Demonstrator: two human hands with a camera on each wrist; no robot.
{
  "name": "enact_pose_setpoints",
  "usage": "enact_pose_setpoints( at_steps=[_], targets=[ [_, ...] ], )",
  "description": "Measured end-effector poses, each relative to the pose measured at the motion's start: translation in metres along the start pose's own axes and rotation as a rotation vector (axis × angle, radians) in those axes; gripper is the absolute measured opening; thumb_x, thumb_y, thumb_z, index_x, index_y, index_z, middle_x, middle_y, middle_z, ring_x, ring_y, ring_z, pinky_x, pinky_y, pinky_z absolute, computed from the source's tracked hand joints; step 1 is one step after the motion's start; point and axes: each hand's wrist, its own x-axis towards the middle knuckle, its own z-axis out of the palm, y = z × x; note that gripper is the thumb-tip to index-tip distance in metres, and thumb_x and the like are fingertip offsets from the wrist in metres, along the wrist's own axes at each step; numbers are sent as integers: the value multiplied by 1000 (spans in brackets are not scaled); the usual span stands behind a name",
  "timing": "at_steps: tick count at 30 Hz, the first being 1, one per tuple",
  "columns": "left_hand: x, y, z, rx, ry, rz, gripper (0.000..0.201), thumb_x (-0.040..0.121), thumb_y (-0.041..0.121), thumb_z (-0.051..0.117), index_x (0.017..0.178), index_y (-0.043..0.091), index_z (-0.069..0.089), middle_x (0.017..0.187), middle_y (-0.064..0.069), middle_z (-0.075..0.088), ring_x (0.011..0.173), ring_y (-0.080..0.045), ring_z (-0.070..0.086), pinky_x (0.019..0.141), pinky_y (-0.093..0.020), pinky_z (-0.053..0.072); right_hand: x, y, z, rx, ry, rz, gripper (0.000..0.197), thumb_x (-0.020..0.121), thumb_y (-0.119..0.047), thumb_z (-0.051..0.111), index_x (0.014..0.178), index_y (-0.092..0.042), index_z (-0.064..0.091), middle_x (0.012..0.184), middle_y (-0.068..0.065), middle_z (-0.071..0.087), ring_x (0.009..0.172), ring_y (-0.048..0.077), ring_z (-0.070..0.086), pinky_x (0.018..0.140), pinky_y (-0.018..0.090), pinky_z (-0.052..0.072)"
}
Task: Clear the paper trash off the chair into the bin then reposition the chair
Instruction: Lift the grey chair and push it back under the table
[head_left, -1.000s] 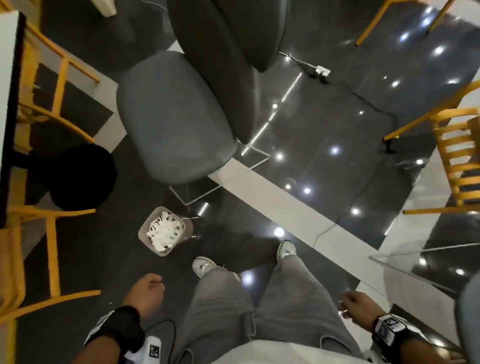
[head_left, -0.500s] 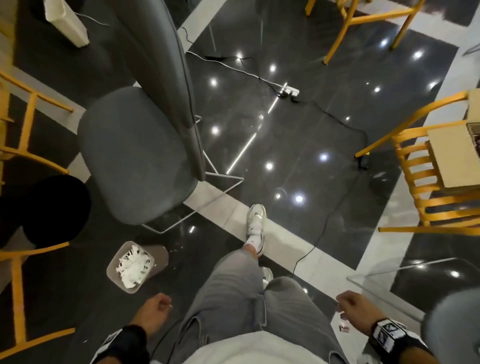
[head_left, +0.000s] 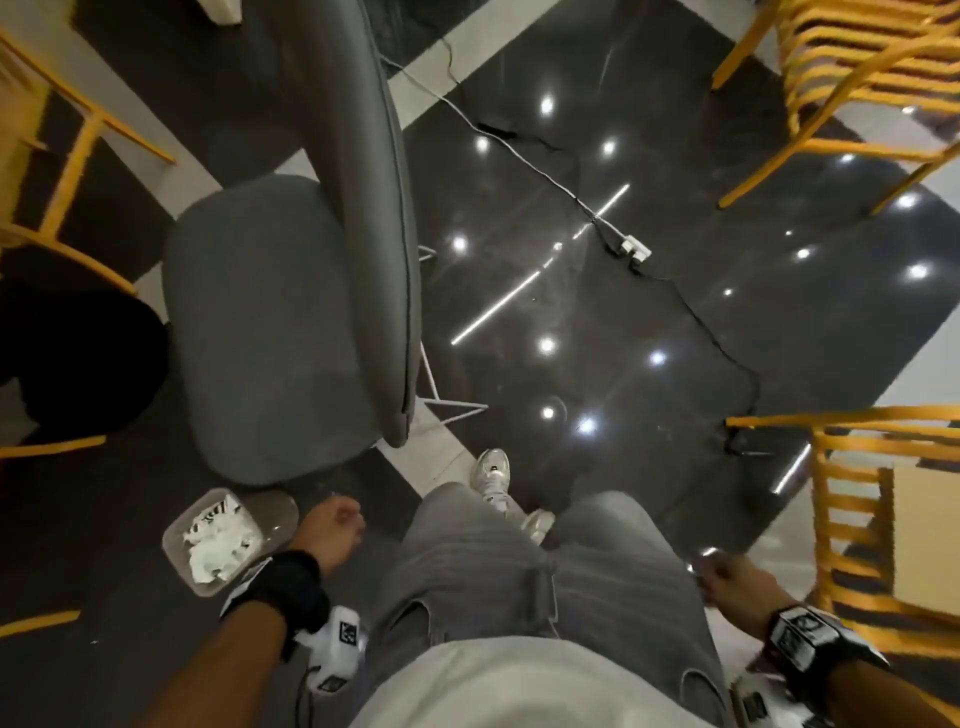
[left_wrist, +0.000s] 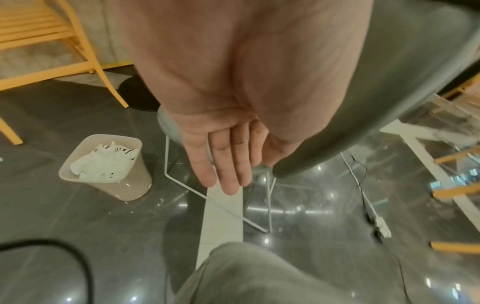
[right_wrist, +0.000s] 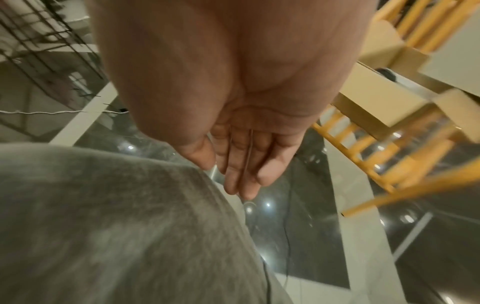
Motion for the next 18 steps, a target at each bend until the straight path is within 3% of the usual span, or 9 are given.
enact_pose_setpoints(
  at_steps=[6, 8, 10, 11, 12, 13, 14, 16, 18],
  targets=[
    [2, 48, -6, -213, 115, -75, 15, 91, 3, 61, 99, 16, 63, 101, -16, 72, 89, -31, 67, 82, -49, 55, 53, -113, -141, -301, -3, -146, 27, 97, -27, 54, 70, -26, 58, 94, 12, 75, 95, 33, 71, 85, 42, 54],
    [-24, 89, -12, -270, 175, -55, 16, 93, 0, 59, 97, 14, 63, 92, -9, 70, 82, -26, 65, 71, -32, 54, 71, -153, -181, -427, -21, -227, 25, 97, -26, 55, 73, -26, 58, 97, 11, 75, 97, 32, 71, 86, 38, 54],
    [-42, 124, -21, -249, 292, -26, 27, 94, -3, 57, 90, 23, 57, 84, 0, 62, 72, -3, 61, 68, -9, 49, 86, -196, -219, -553, -21, -328, 20, 97, -28, 55, 78, -29, 62, 99, 7, 75, 97, 30, 71, 86, 35, 53],
    [-52, 139, -26, -288, 359, 7, 28, 94, -4, 57, 93, 24, 55, 88, -3, 65, 74, 0, 63, 78, -10, 51, 89, -222, -237, -598, -31, -372, 17, 97, -28, 55, 82, -31, 62, 100, 5, 75, 98, 29, 71, 87, 34, 53],
    [-63, 154, -30, -354, 416, 59, 26, 93, -1, 60, 98, 24, 59, 97, -9, 70, 84, -3, 67, 92, -25, 54, 96, -246, -253, -647, -48, -409, 15, 97, -27, 55, 85, -33, 61, 100, 3, 73, 99, 29, 70, 87, 32, 52],
    [-76, 170, -33, -417, 481, 94, 21, 93, 5, 62, 103, 24, 64, 105, -13, 72, 98, -16, 69, 100, -41, 52, 102, -269, -268, -719, -57, -448, 13, 97, -26, 56, 87, -33, 61, 99, 2, 70, 98, 29, 69, 86, 31, 50],
    [-88, 184, -33, -474, 567, 93, 16, 94, 12, 63, 104, 24, 67, 106, -11, 73, 104, -24, 68, 102, -42, 51, 109, -294, -283, -784, -58, -516, 11, 96, -26, 56, 89, -32, 62, 99, 1, 70, 97, 28, 68, 84, 30, 49],
    [-109, 219, -40, -573, 732, 56, 14, 101, 16, 55, 101, 17, 68, 89, 5, 69, 88, -8, 68, 86, -9, 49, 119, -332, -300, -871, -54, -641, 11, 94, -27, 57, 97, -29, 68, 106, 4, 73, 101, 29, 69, 83, 29, 48],
    [-136, 270, -52, -707, 876, 9, 29, 106, 23, 43, 102, 11, 69, 85, 9, 66, 72, 6, 63, 68, -3, 44, 124, -367, -314, -929, -79, -731, 13, 94, -28, 58, 101, -28, 68, 110, 5, 74, 105, 29, 69, 83, 28, 47]
  ],
)
